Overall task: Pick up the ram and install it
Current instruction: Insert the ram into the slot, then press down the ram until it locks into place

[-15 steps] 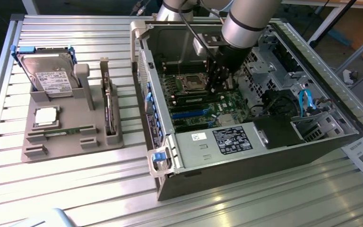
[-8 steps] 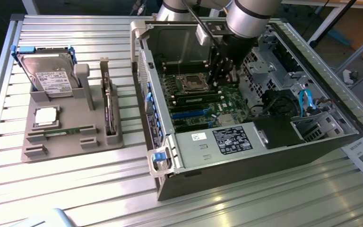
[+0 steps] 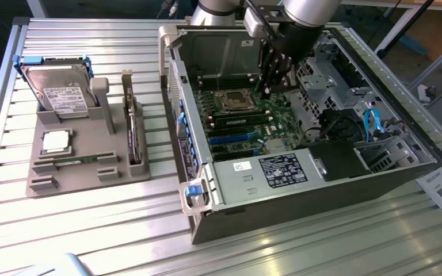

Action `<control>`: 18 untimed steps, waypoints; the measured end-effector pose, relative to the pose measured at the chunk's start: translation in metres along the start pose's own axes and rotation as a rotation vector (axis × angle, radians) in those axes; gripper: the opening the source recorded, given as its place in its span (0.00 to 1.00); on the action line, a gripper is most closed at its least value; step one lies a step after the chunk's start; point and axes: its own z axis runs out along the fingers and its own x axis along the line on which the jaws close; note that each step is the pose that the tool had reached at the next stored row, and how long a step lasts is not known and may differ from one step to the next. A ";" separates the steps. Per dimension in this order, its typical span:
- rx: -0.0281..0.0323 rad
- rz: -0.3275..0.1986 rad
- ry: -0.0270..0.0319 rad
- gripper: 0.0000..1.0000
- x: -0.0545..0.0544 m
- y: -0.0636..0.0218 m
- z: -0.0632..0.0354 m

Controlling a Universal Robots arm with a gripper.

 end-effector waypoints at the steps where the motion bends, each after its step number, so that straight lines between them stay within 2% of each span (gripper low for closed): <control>1: -0.0001 0.000 0.0000 0.25 0.000 0.0002 -0.0031; 6: -0.0008 0.000 0.0006 0.25 -0.001 0.0012 -0.0237; 9: -0.0008 0.000 0.0005 0.25 -0.001 0.0015 -0.0304; 18: -0.0008 0.000 0.0006 0.25 -0.001 0.0016 -0.0323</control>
